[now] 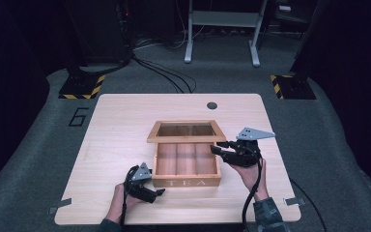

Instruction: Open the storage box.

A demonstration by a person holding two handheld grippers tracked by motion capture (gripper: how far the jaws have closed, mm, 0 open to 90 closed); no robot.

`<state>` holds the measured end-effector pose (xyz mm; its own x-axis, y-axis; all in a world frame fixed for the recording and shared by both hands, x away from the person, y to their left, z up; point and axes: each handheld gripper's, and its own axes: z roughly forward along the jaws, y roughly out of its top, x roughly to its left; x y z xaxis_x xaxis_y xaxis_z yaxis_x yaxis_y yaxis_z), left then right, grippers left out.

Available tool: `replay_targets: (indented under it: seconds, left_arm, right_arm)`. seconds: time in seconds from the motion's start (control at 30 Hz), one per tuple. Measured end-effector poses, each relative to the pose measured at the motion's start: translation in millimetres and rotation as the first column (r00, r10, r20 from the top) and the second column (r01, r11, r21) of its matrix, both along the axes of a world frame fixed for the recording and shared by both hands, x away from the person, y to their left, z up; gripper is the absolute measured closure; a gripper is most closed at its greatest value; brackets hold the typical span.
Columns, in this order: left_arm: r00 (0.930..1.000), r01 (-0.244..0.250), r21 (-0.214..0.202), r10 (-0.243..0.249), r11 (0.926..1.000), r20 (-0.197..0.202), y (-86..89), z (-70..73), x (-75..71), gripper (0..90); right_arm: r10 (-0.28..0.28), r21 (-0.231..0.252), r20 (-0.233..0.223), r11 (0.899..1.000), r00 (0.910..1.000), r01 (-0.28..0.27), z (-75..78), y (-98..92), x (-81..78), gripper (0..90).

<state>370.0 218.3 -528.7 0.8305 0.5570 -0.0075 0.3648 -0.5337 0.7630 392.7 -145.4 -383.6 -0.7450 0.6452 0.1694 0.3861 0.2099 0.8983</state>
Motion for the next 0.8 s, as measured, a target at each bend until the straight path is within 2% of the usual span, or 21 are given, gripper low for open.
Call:
replay_targets:
  seconds: [0.8]
  left_arm:
    - [1.0,0.0,0.001,0.0,1.0,0.001,-0.1,0.0,-0.1,10.1]
  right_arm:
    - [-0.001,0.004,0.0,1.0,1.0,0.001,-0.2,-0.3,0.0,59.7]
